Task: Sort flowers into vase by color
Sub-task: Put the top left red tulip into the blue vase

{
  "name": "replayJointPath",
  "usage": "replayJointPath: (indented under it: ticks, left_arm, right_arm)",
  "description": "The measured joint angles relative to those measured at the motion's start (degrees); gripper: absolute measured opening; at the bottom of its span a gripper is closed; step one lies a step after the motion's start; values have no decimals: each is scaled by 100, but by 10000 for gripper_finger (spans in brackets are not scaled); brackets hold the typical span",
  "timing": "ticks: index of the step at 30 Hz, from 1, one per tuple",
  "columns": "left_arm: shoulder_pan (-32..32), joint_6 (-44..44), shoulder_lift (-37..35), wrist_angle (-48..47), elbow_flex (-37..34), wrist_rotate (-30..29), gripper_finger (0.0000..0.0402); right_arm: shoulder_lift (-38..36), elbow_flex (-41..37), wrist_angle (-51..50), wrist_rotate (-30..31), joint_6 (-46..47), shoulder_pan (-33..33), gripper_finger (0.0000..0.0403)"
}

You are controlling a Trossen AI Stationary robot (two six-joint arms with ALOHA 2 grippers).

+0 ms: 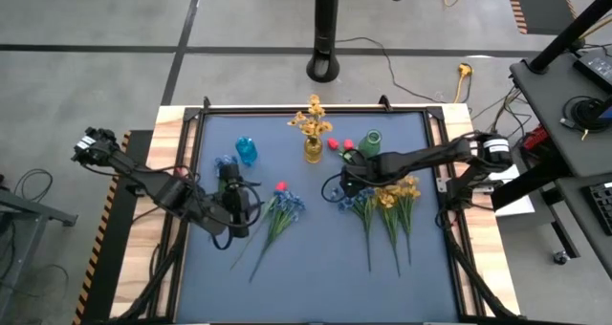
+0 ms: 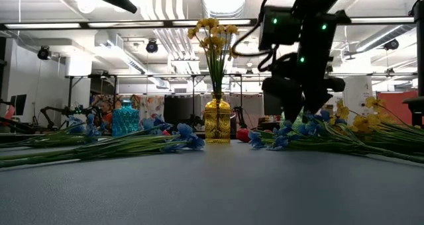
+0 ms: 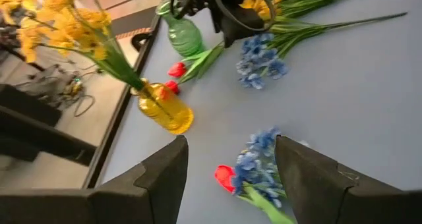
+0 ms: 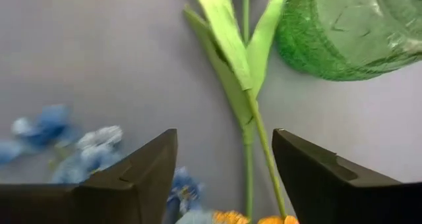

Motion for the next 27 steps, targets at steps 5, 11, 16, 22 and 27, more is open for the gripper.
replayJointPath:
  ticks: [5, 11, 16, 22, 27]
  left_arm:
    - [0, 0, 10, -51, -2, -114, 209]
    - [0, 0, 10, -59, -2, -369, 209]
    - [0, 0, 10, -84, -2, -406, 209]
    - [0, 0, 10, -103, -2, -413, 209]
    - [0, 0, 10, -103, -2, -413, 209]
  right_arm:
    - [195, 0, 31, 44, -105, -72, 280]
    - [336, -7, 96, 278, -115, -203, 275]
    - [329, -7, 291, 286, -107, -203, 256]
    - [390, -7, 308, 288, -107, -214, 247]
    - [552, -7, 350, 293, -154, -218, 247]
